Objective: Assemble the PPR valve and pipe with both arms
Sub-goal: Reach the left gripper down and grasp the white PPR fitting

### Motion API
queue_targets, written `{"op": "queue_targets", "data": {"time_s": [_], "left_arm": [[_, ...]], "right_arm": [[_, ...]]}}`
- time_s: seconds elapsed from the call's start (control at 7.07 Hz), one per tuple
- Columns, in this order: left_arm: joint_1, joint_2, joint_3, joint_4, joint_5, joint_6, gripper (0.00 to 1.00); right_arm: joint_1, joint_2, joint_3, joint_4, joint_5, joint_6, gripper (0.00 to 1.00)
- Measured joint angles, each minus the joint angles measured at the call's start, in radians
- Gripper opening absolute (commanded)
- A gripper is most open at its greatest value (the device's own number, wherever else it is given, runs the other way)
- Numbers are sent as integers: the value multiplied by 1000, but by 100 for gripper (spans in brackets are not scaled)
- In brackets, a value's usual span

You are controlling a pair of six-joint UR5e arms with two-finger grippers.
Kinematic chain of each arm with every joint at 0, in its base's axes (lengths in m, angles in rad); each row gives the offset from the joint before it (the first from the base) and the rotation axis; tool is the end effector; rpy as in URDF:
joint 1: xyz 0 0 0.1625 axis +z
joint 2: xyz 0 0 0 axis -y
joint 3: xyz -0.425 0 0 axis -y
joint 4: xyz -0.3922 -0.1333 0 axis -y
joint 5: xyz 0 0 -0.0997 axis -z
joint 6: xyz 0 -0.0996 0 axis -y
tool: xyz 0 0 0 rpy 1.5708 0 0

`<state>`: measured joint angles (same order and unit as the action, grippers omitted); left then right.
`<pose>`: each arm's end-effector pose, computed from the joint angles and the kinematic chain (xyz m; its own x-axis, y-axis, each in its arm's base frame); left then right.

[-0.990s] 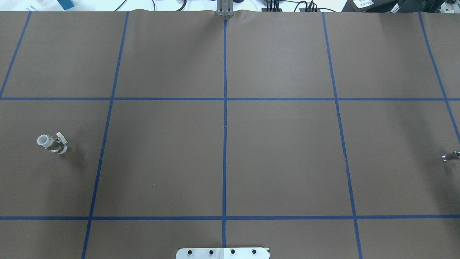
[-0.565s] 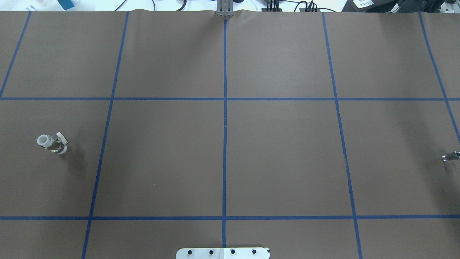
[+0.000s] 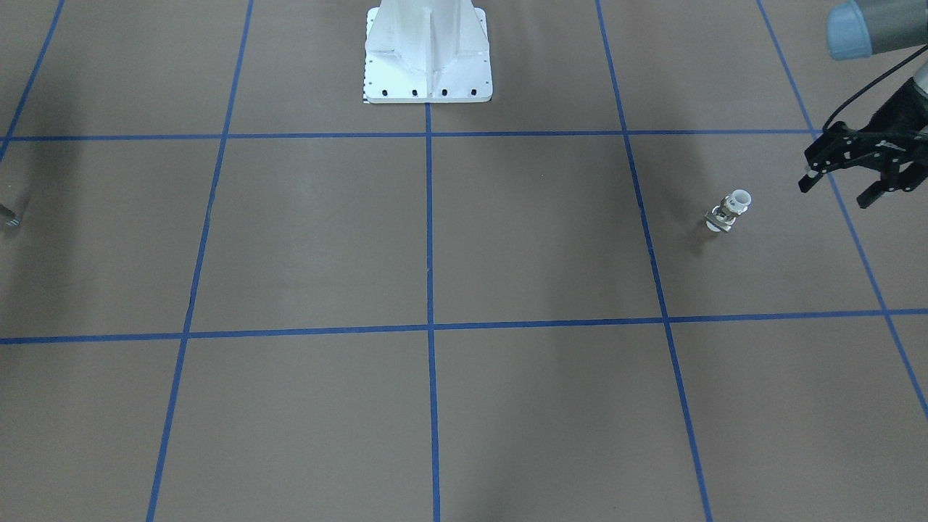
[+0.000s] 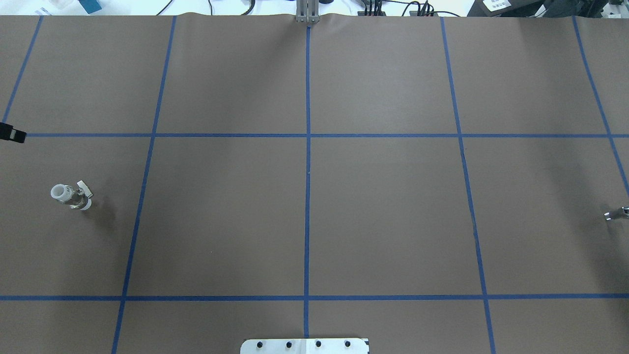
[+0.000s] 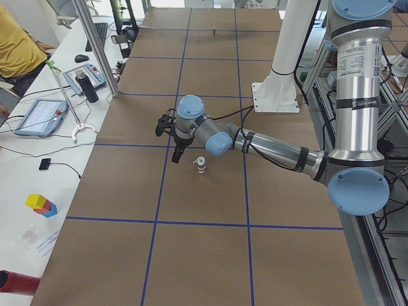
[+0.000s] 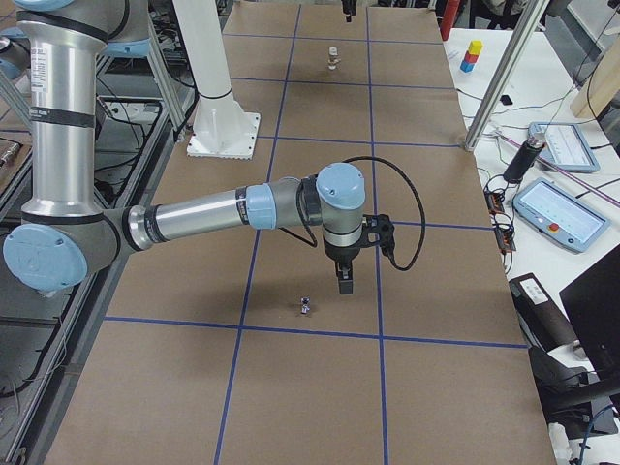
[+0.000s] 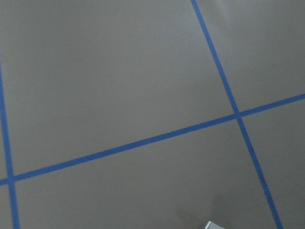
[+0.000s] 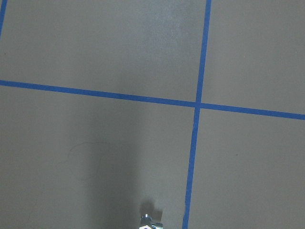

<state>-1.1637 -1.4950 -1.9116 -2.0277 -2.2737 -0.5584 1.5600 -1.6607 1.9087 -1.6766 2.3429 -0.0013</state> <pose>0.1234 -0.4601 0.4747 0.6082 0.2237 -0.7616 0.0296 0.9524 0.3034 0.0589 -0.4515 0.5460 0.7153 -0.1079 0.6904 0.0116 0.9897 0.1426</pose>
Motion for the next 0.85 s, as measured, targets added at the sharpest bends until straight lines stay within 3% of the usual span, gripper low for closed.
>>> {"op": "queue_targets", "data": {"time_s": [0.42,0.85], "left_arm": [[214,19,-4,-19,190,-151,100],[316,20,23,-17,256,-201,99]], "right_arm": [[0,-5,0,0,0,-2,100],[0,-5,-3,0,0,-2,100]]}}
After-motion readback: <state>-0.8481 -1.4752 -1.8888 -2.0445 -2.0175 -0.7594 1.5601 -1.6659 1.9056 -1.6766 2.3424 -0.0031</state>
